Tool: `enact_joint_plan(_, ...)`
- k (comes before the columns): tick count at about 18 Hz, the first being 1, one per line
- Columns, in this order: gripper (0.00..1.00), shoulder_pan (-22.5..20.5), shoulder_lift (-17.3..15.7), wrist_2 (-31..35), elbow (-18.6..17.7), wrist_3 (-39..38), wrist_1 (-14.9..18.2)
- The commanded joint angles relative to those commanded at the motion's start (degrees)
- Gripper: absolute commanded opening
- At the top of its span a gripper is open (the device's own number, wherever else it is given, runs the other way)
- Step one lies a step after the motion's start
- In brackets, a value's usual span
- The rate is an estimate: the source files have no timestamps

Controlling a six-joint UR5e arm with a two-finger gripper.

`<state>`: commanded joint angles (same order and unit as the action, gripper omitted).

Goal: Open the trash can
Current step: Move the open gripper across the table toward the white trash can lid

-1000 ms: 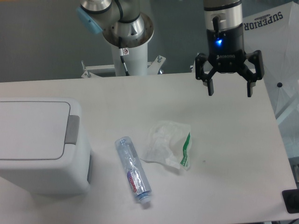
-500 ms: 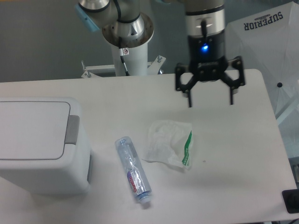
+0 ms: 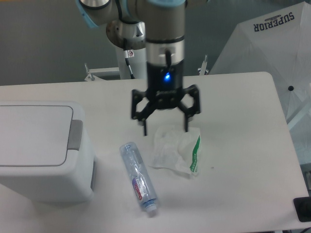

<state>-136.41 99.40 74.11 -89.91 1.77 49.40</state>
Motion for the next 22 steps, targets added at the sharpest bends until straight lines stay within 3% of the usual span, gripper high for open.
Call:
enact_joint_plan(6,1.0,0.2,-0.3,-5.7,0.0,-3.4,-0.5)
enact_joint_plan(14,1.0,3.6,-2.1,-5.6,-3.7,-2.8,-0.7)
enact_joint_plan(22,1.0,5.0,-2.2,-5.6,-4.2,-2.7,-1.0)
